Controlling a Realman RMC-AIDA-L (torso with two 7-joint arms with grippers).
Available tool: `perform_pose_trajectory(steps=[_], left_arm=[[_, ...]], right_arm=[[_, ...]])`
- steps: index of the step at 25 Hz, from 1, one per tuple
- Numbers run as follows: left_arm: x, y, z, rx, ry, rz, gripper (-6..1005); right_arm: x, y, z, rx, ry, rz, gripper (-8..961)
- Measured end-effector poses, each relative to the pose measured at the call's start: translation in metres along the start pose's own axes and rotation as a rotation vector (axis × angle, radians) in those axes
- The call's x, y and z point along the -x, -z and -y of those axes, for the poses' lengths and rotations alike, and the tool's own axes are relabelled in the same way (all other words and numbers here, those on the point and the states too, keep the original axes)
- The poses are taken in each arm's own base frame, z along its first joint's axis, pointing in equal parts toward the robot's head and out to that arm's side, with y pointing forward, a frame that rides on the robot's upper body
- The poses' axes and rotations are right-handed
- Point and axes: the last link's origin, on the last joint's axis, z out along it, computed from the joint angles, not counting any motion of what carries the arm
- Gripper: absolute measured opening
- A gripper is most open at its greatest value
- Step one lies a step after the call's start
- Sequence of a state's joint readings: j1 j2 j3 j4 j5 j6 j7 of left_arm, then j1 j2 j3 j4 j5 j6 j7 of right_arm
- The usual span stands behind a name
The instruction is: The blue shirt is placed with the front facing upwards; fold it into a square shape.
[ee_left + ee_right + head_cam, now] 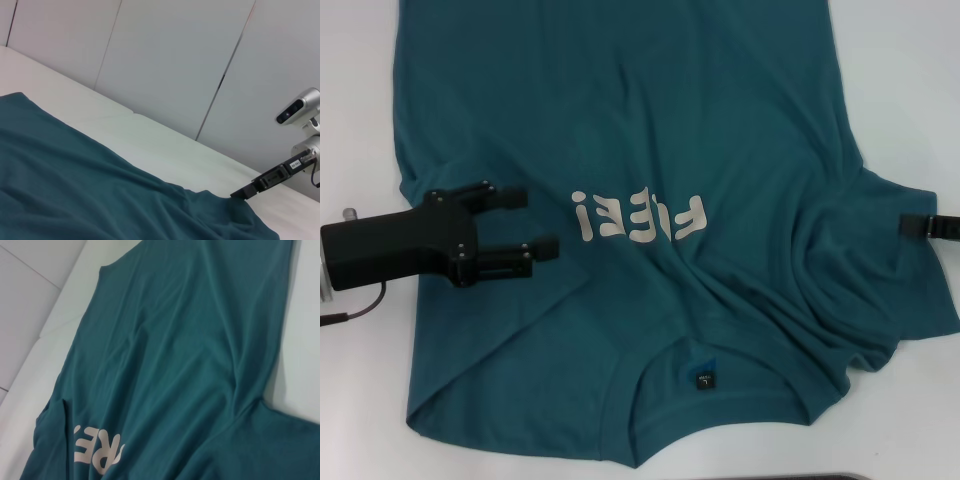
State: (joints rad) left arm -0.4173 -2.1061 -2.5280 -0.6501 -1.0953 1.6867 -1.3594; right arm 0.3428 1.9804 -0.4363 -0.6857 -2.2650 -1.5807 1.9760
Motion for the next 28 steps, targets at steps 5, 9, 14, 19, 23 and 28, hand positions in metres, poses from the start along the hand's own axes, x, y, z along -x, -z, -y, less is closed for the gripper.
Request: perform_pose_trajectory(steps=[5,9,14,19,23,28], left_arm=[[0.001,-0.002,0.0,0.0,0.001,0.007,905],[0.001,-0.003,0.0,0.003,0.0,0.008,906],[0.002,-0.003,0.0,0.003,0.004,0.009,906],[0.003,-0.003,-0.001,-0.002,0.01,0.005,907],[0.004,-0.004,-0.001,-0.007,0.013,0.003,907],[0.007,-0.008,0.0,-0.015,0.022,0.018,905]], right_arm=[[0.001,0.0,0.0,0.001,0.005,0.002,516],[0.001,0.0,0.0,0.001,0.006,0.005,311],[-0.001,-0.002,0.0,0.004,0.009,0.009,53],[0.0,0.001,0.002,-0.003,0.014,0.032,28],[0.001,0.007,0.004,-0.003,0.031,0.074,9],[0.006,0.018,0.002,0.02,0.073,0.176,0]])
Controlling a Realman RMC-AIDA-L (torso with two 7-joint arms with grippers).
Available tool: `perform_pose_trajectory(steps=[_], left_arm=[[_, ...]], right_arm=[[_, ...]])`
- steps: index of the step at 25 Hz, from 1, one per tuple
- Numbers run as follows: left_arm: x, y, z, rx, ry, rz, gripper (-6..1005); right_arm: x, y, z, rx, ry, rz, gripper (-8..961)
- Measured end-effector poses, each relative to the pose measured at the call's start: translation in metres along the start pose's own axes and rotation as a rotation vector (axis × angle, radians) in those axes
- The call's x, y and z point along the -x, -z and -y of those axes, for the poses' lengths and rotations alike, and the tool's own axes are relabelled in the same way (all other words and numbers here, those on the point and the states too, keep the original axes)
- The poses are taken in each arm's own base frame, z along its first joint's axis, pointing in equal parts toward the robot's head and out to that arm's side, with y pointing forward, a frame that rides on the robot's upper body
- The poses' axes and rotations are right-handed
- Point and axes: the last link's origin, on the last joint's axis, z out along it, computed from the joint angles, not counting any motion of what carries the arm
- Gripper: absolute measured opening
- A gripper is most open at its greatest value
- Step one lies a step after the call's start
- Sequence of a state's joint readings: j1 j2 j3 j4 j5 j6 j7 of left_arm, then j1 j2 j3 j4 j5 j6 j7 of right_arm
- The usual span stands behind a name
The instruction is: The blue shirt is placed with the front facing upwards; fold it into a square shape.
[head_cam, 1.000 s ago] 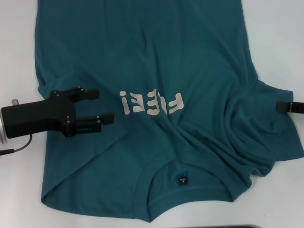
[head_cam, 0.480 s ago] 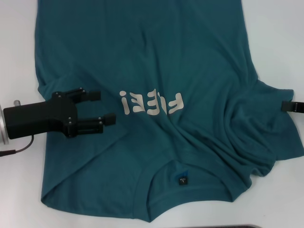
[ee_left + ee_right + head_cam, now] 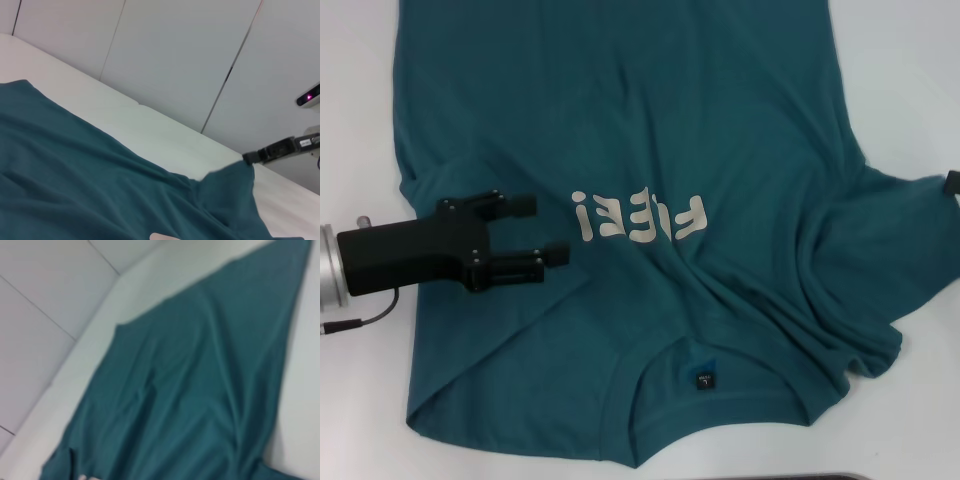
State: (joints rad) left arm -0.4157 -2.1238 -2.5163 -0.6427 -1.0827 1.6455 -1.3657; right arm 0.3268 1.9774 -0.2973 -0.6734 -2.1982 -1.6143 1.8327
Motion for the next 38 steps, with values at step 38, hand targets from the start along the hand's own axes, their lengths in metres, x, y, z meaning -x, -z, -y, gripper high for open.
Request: perform_pose_trajectory(steps=[38], left_arm=[[0.0,-0.011,-0.006,0.03,0.019,-0.012,906]], right_arm=[[0.035,0.01,-0.03,0.205,0.082,0.064,9]])
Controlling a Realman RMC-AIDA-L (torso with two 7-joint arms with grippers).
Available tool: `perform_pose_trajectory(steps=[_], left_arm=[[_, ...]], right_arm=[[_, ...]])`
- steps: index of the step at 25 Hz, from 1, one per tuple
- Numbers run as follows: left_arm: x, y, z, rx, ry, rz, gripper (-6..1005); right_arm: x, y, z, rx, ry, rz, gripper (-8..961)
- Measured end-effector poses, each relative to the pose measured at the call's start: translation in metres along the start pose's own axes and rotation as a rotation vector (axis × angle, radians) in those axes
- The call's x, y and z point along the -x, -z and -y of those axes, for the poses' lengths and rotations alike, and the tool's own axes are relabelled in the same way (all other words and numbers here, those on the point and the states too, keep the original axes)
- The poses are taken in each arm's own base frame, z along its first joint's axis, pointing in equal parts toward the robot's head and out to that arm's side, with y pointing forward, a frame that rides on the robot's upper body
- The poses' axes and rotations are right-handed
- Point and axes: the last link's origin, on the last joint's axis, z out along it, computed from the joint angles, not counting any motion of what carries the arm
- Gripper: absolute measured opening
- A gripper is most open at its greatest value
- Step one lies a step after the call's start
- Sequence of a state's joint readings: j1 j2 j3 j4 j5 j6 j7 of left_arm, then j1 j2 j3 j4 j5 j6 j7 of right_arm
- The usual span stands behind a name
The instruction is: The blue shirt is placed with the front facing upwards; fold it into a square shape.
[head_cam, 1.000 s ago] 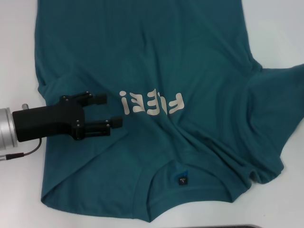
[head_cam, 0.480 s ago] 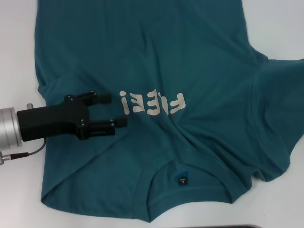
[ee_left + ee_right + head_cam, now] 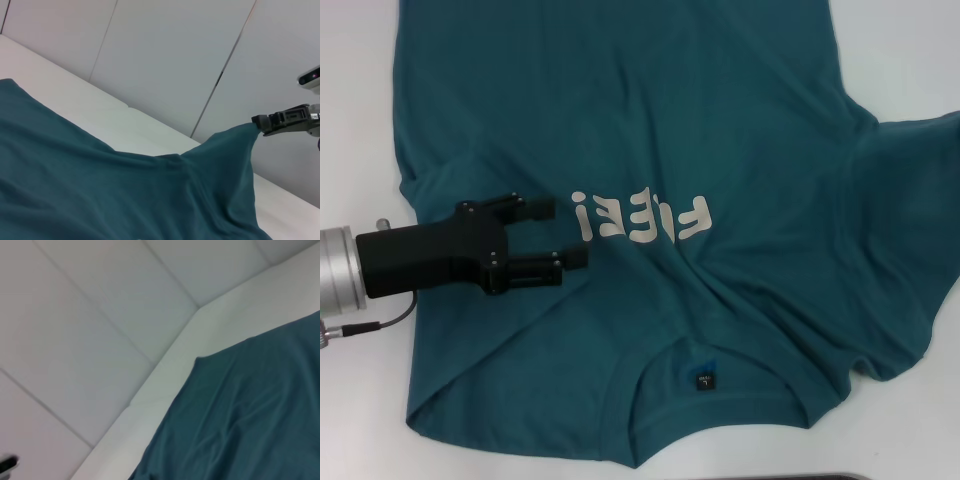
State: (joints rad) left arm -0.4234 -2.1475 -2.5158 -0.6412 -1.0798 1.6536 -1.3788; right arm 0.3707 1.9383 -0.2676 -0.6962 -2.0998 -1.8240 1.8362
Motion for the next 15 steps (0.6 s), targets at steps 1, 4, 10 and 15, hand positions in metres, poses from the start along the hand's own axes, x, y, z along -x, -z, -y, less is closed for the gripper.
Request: perform_pose_trajectory(steps=[1,4,10,15], left_arm=[[0.0,0.0,0.0,0.0,0.0,0.0,906],[0.0,0.0,0.0,0.0,0.0,0.0,906],[0.0,0.0,0.001,-0.003,-0.001,0.001,907],[0.0,0.0,0.001,-0.007,-0.001,0.001,907]], right_arm=[[0.0,-0.005,-0.001,0.011,0.002,-0.011,9],[-0.001,-0.021,-0.005,0.044,0.009,-0.046,10],[0.002,-0.039,-0.011,0.087,0.024,-0.082,12],[0.005,-0.057,-0.017,0.12,0.03,-0.118,13]])
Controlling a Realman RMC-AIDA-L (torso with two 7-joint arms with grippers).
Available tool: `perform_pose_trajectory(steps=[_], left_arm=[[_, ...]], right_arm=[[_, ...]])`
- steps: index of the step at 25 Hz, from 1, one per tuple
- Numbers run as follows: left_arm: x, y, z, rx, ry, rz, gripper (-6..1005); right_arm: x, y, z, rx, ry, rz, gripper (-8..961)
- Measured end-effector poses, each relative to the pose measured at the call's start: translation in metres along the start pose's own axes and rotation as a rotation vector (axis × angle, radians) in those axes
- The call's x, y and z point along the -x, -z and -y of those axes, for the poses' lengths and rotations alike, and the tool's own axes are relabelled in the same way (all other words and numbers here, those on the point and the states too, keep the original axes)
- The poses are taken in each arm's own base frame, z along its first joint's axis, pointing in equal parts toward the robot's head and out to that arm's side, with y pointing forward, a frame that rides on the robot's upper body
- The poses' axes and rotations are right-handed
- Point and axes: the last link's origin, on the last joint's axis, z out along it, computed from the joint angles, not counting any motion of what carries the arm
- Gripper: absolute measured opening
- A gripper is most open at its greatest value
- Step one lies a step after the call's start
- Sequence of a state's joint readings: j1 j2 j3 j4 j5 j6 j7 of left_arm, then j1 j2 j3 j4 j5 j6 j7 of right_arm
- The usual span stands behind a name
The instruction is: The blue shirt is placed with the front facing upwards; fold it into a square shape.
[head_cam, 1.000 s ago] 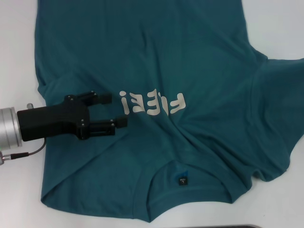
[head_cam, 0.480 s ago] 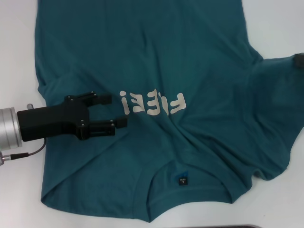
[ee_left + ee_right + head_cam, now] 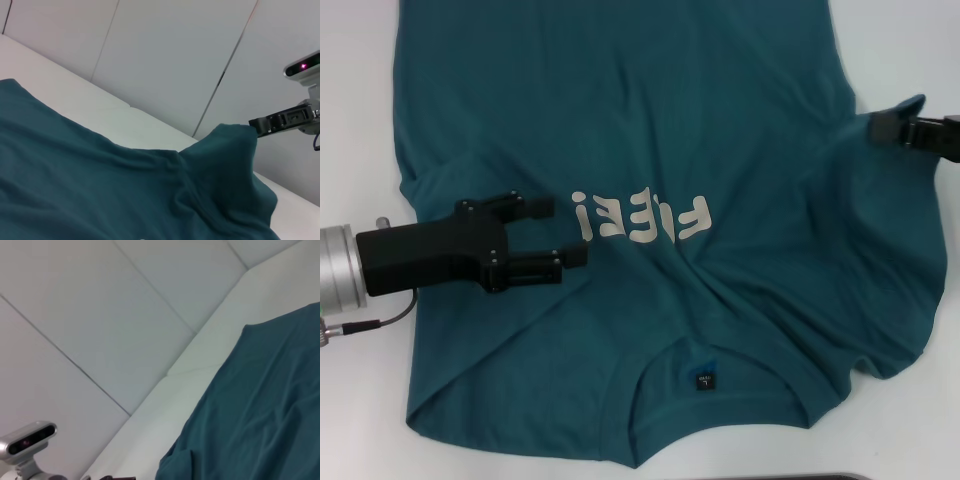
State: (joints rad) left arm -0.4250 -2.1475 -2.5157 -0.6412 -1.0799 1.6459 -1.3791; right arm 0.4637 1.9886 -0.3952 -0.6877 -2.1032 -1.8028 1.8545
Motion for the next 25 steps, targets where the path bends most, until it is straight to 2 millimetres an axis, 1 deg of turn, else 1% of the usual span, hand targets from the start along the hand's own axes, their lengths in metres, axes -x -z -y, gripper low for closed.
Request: perform_pose_trajectory(steps=[5,9,12,15,17,20,25], left_arm=[[0.0,0.0,0.0,-0.002,0.0,0.0,907],[0.0,0.001,0.001,-0.006,0.002,-0.003,907],[0.0,0.002,0.001,-0.008,0.003,-0.003,906],[0.001,0.003,0.001,-0.012,0.003,-0.003,906],[0.001,0.003,0.001,-0.013,0.004,-0.003,905],[0.001,0.003,0.001,-0.014,0.005,-0.003,905],[0.001,0.003,0.001,-0.014,0.005,-0.003,904]], right_arm=[[0.001,-0.018,0.0,0.002,-0.007,-0.072,14],[-0.001,-0.037,0.001,-0.002,-0.017,-0.142,15],[-0.001,-0.05,0.002,-0.001,-0.016,-0.178,105],[0.0,-0.058,0.001,0.002,-0.011,-0.197,195],[0.001,-0.059,0.001,0.0,-0.008,-0.196,292],[0.003,-0.053,0.004,-0.017,-0.006,-0.18,437],[-0.001,-0.032,0.015,-0.086,-0.022,-0.155,524]])
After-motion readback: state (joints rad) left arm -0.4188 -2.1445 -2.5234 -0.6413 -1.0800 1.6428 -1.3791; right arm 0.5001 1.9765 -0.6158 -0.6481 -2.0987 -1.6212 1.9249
